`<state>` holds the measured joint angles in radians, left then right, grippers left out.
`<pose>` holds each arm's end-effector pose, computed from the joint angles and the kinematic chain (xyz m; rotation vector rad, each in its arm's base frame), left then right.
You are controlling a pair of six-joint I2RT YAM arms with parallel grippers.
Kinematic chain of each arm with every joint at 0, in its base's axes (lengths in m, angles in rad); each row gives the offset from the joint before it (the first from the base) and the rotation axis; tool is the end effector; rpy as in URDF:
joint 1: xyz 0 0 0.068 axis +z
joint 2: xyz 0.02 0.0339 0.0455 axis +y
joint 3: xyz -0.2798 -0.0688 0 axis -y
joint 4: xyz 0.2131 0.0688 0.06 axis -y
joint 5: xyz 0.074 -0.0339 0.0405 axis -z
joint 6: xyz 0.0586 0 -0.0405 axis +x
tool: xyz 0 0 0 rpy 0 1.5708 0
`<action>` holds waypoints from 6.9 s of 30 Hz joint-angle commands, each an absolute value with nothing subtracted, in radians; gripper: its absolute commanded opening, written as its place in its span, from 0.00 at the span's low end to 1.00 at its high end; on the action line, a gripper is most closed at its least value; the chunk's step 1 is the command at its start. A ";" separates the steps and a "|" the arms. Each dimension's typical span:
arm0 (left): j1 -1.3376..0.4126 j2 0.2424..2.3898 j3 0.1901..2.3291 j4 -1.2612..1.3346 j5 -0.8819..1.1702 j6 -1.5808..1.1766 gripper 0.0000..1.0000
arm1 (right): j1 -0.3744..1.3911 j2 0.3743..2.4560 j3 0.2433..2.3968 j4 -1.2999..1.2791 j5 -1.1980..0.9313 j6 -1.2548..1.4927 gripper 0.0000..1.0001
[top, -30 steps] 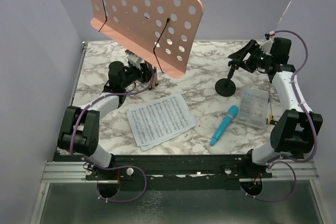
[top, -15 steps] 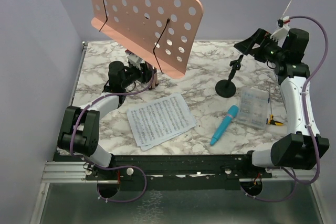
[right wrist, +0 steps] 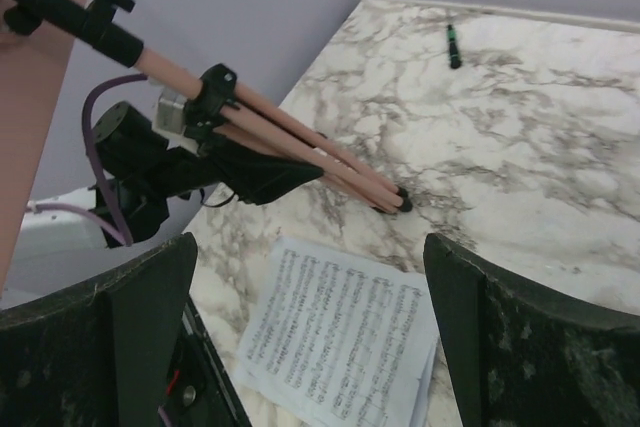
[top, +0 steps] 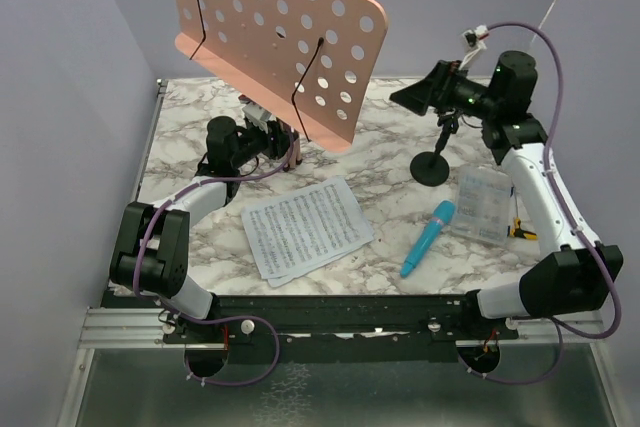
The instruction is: Set up the instrument practice props
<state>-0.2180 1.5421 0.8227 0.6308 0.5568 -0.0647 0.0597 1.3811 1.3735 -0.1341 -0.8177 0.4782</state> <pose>0.3204 -0.1027 0.2869 0.5516 1.5974 -0.6734 0.2906 0.0602 0.4305 -0.2681 1.7707 1.0866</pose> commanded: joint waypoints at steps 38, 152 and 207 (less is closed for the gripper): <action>-0.223 1.512 0.866 0.654 0.654 -0.120 0.00 | 0.448 1.352 1.118 0.188 -0.632 0.404 0.96; -0.236 1.482 0.922 0.584 0.684 -0.178 0.45 | 0.856 1.229 1.379 0.127 -0.004 0.204 0.01; -0.239 1.527 0.959 1.216 0.583 -0.487 0.28 | 0.855 1.216 1.424 0.036 -0.114 0.201 0.01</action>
<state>-0.2317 1.5135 0.9230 1.2053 0.5888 -0.4858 0.8490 1.2301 1.3888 0.0719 -0.0837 0.1593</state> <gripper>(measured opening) 0.381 0.012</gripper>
